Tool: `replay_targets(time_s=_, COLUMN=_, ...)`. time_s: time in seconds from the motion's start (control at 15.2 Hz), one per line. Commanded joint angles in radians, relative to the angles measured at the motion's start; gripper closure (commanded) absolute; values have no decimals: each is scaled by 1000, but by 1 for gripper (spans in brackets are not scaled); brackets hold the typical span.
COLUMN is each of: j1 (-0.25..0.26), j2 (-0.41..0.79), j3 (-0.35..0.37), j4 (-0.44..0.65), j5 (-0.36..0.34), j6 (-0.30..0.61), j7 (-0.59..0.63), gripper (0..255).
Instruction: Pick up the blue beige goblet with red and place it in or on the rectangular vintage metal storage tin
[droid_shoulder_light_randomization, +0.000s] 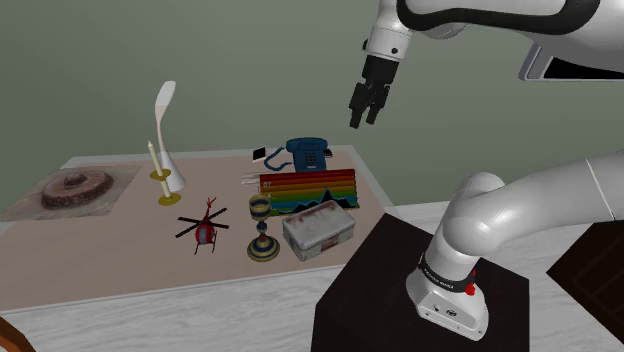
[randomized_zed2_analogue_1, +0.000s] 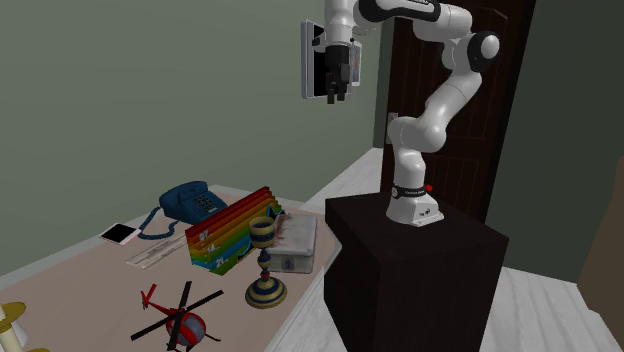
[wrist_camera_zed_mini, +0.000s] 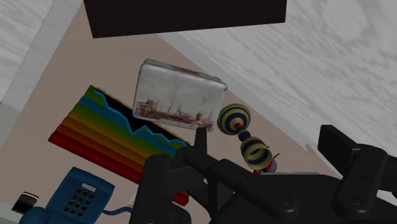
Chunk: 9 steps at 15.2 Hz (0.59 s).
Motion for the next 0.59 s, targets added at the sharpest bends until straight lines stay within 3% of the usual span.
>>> replay_targets(time_s=0.0, j1=0, j2=0, j3=0, j4=0, j5=0, j6=0, j7=0, gripper=0)
replay_targets(time_s=0.53, j1=47, j2=72, j3=48, j4=-205, j5=17, j6=365, j7=-69, gripper=0)
